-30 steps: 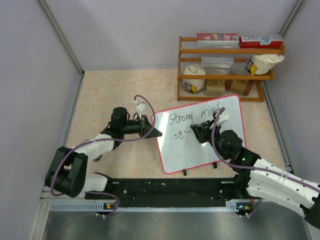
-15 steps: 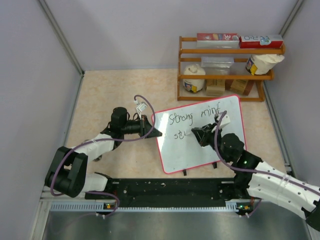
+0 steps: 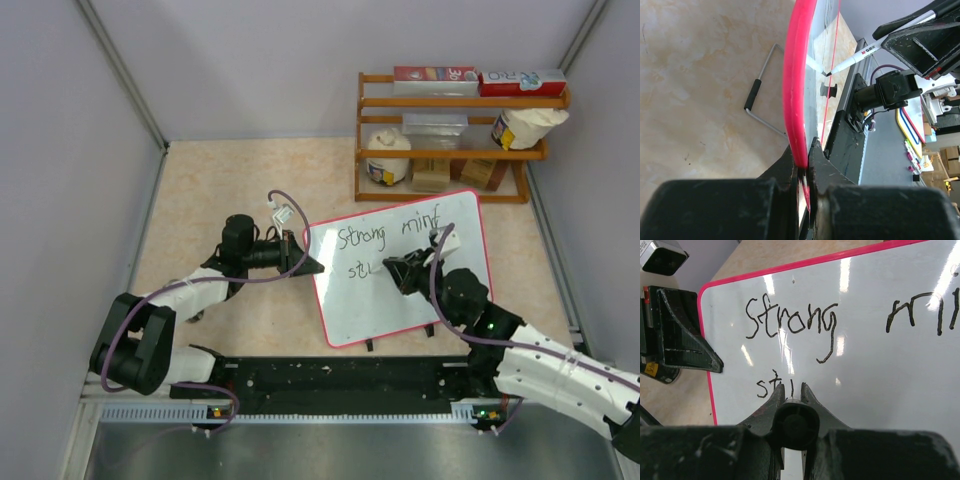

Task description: Write a sentence on the whiteboard

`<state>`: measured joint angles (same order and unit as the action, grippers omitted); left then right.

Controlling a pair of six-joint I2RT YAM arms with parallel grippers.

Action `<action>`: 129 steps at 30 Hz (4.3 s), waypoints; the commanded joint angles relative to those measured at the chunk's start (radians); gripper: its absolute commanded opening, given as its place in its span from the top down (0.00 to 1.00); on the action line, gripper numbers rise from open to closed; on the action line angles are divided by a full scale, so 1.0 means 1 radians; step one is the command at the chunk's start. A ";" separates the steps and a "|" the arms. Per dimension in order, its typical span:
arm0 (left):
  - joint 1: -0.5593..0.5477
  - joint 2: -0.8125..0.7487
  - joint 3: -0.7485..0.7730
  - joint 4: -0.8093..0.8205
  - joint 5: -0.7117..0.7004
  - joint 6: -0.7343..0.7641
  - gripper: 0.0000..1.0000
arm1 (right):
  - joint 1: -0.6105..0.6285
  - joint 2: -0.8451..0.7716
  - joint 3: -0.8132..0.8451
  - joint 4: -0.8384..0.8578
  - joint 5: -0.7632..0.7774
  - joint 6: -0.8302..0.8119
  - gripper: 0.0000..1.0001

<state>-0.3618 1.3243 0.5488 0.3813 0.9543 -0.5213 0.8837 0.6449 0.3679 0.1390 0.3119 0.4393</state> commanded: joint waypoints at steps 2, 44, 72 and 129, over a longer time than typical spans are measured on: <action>-0.011 0.010 -0.035 -0.030 -0.118 0.187 1.00 | 0.006 0.030 0.042 0.014 0.052 -0.019 1.00; -0.011 0.015 -0.026 -0.038 -0.117 0.190 1.00 | 0.006 -0.021 0.040 -0.041 0.098 0.013 1.00; -0.009 0.012 -0.030 -0.045 -0.118 0.196 1.00 | 0.004 0.024 0.060 -0.022 0.133 0.009 1.00; -0.011 0.015 -0.039 -0.030 -0.118 0.190 1.00 | -0.005 0.004 0.089 -0.039 0.130 0.004 1.00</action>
<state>-0.3607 1.3243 0.5461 0.3809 0.9524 -0.5220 0.8810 0.6842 0.4343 0.1040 0.4297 0.4637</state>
